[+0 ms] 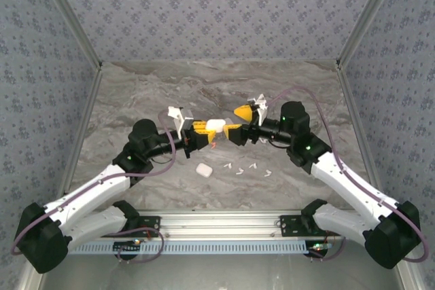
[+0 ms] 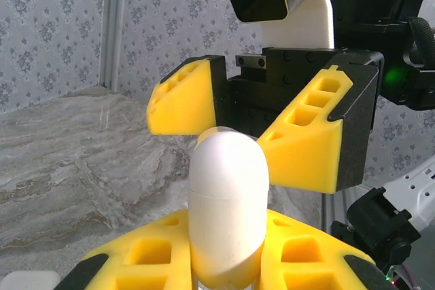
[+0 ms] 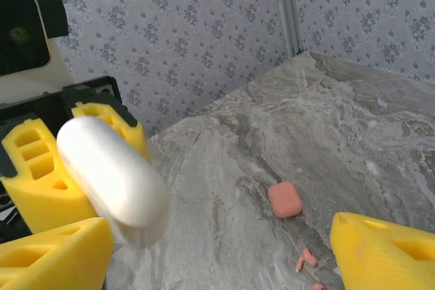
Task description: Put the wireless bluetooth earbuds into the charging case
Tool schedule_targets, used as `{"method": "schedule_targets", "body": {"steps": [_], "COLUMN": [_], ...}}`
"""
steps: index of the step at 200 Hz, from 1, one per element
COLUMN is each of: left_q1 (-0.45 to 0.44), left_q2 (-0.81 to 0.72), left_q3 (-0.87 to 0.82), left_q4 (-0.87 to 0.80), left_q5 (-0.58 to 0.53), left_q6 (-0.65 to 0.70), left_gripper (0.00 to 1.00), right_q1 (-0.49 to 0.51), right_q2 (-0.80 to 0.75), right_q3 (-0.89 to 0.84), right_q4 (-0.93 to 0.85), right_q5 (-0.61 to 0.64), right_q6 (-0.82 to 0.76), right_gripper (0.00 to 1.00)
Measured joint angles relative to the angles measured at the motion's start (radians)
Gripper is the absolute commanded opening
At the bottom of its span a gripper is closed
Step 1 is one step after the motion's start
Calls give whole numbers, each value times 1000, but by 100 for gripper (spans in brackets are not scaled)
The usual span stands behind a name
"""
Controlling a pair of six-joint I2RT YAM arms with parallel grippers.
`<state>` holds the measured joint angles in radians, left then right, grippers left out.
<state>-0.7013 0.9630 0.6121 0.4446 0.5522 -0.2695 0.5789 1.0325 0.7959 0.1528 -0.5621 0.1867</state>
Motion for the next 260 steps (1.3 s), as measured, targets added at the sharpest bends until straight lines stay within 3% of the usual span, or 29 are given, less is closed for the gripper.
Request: {"method": "schedule_targets", "body": {"steps": [165, 212, 241, 260], "left_q1": [-2, -7, -23, -33], "left_q2": [0, -17, -38, -46], "left_q3": [0, -73, -93, -94], "left_q4": [-32, 17, 27, 33], "left_q5": [-1, -45, -53, -53], "left_q6": [37, 62, 90, 104], "left_gripper": [0, 0, 0, 0], "right_q1": [-47, -201, -348, -390], "right_q2": [31, -103, -39, 34], "right_q3": [80, 78, 37, -29], "right_q4": [-58, -209, -333, -386], "right_q5": [0, 50, 97, 139], "right_q6": [-3, 38, 130, 200], "right_gripper": [81, 76, 70, 66]}}
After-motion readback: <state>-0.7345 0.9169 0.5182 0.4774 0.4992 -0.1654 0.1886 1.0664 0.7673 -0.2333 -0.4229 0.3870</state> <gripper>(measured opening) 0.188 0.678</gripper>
